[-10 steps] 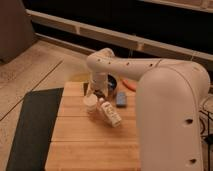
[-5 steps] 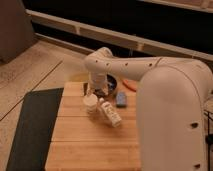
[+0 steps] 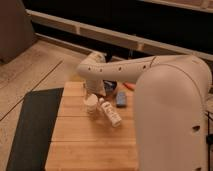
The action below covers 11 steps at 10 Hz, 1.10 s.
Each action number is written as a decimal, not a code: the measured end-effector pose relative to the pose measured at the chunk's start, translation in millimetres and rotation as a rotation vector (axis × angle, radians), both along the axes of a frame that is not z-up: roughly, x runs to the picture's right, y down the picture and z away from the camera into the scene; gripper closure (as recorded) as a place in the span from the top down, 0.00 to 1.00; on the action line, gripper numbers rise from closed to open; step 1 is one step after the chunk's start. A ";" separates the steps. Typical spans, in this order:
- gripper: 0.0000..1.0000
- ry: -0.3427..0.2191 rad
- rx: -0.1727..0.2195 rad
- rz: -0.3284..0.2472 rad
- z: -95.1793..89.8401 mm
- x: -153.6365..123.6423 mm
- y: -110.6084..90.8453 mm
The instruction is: Pick up the ceramic cup
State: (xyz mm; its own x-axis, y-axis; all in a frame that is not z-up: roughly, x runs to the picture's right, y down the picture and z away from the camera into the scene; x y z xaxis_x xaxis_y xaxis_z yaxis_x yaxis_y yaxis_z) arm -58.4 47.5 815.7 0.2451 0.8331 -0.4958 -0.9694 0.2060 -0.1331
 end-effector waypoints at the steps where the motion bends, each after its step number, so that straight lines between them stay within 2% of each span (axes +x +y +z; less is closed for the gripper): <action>1: 0.65 0.002 -0.004 0.004 4.5 -0.3 2.9; 5: 0.65 0.005 -0.021 0.013 23.8 2.2 7.0; 7: 0.65 0.007 -0.059 0.013 33.1 1.7 20.0; 8: 0.65 0.014 -0.095 0.006 41.4 2.3 31.4; 9: 0.64 0.018 -0.109 0.000 46.1 2.4 35.5; 10: 0.58 0.021 -0.121 -0.001 50.8 2.6 38.3; 11: 0.47 0.021 -0.126 -0.005 53.9 2.7 38.9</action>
State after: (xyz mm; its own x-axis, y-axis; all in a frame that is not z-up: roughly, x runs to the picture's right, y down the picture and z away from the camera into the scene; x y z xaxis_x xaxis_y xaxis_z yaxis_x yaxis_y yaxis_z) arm -55.7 86.3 869.6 0.2379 0.7625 -0.6017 -0.9712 0.1940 -0.1381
